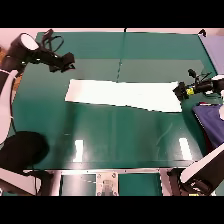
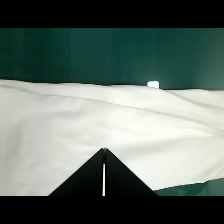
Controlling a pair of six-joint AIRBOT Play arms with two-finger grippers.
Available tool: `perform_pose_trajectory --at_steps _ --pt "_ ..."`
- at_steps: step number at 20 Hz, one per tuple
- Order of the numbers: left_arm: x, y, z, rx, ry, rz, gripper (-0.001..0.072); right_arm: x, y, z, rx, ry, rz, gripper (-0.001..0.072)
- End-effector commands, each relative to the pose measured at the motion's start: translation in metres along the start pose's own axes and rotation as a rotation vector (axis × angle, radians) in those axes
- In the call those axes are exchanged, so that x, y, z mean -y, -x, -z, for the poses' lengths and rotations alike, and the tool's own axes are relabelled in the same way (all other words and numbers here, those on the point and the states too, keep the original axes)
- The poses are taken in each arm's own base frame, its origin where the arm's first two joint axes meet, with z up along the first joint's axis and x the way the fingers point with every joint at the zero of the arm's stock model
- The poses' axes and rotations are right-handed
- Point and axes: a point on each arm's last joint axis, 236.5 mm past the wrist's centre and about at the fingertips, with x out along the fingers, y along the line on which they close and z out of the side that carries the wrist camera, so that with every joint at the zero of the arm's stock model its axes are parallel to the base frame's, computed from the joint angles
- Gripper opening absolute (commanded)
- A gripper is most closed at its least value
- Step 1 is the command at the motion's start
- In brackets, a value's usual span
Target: Fold the shirts.
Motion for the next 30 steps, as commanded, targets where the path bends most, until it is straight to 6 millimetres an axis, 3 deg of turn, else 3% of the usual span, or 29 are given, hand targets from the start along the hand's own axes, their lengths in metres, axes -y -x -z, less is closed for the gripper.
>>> perform_pose_trajectory --at_steps 1,2,3,8,9,10,15,21,28,29,30 --pt "0.039 -0.016 0.005 0.021 -0.115 0.041 0.0023 -0.013 0.011 -0.009 0.007 0.023 0.01 0.002" --pt "0.049 -0.019 0.008 0.021 -0.141 0.051 0.0023 -0.016 0.016 -0.009 0.003 0.033 0.008 0.0243" --pt "0.057 -0.022 0.013 0.012 -0.172 0.059 0.0023 -0.016 0.022 -0.01 0.01 0.038 0.009 0.0586" --pt "0.066 -0.025 0.038 -0.079 -0.21 0.068 0.0023 0.0 0.074 -0.019 0.088 0.049 0.022 0.0645" --pt "0.066 -0.025 0.039 -0.084 -0.211 0.068 0.0023 0.003 0.08 -0.015 0.085 0.043 0.018 0.0649" --pt "0.066 -0.025 0.039 -0.081 -0.211 0.068 0.0023 0.003 0.081 -0.012 0.074 0.04 0.012 0.0699" --pt "0.067 -0.025 0.035 -0.065 -0.208 0.07 0.0023 -0.003 0.065 -0.009 0.031 0.103 0.004 0.0699" --pt "0.068 -0.025 0.035 -0.066 -0.209 0.071 0.0023 0.009 0.022 0.002 -0.079 0.075 -0.026 0.0699" --pt "0.068 -0.025 0.035 -0.065 -0.208 0.072 0.0023 0.019 -0.003 -0.002 -0.099 0.061 0.023 0.0682" --pt "0.069 -0.025 0.035 -0.064 -0.206 0.076 0.0023 0.02 -0.005 -0.004 -0.089 0.049 0.032 0.0569" --pt "0.073 -0.026 0.036 -0.065 -0.201 0.09 0.0023 0.021 -0.006 -0.006 -0.082 0.044 0.035 0.037"
